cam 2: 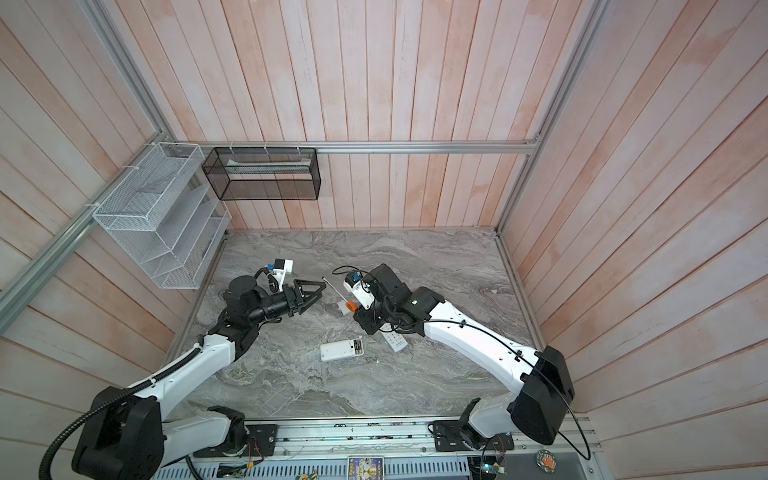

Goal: Unload the batteries from the remote control

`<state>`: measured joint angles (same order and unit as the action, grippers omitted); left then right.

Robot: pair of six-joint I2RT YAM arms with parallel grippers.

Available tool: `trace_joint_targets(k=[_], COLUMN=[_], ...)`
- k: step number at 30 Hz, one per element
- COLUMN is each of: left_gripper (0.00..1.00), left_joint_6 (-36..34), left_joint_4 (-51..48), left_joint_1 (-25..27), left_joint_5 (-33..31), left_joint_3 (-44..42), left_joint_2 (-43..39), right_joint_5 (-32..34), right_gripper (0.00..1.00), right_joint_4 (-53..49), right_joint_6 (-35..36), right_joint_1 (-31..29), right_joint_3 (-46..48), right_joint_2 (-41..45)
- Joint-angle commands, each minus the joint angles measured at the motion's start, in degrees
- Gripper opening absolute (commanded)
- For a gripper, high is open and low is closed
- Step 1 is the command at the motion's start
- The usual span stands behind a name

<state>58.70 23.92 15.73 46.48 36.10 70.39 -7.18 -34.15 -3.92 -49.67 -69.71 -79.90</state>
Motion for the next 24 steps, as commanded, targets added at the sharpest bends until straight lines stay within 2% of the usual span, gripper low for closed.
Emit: trace_joint_targets(k=[1,9,14,19,24], left_gripper=[0.78,0.6,0.42,0.3,0.1], left_joint_6=[0.95,1.68,1.86,1.78,1.85], left_joint_4=[3.56,4.46,4.39,4.29,4.53], left_joint_1=[-0.29,-0.26,-0.26,-0.3,-0.26], left_joint_5=[0.92,0.65,0.8,1.07,1.3], left_joint_3=[2.45,4.51,4.22,4.41,4.56], left_joint_2=[1.51,3.65,3.28,3.5,3.79], right_joint_5=[-2.21,-1.61,-1.25,-1.33,-0.7], right_gripper=[0.14,0.15,0.15,0.15,0.15], right_joint_4=[-0.69,-1.27,-1.05,-1.0,-0.76], right_joint_6=[-1.33,-1.97,-2.06,-2.1,-2.14], right_joint_1=[-1.08,-2.27,-2.26,-2.36,-2.45], right_joint_3=[-2.07,-1.99,-2.03,-2.04,-1.65], right_joint_2=[1.59,2.29,2.16,1.85,1.94])
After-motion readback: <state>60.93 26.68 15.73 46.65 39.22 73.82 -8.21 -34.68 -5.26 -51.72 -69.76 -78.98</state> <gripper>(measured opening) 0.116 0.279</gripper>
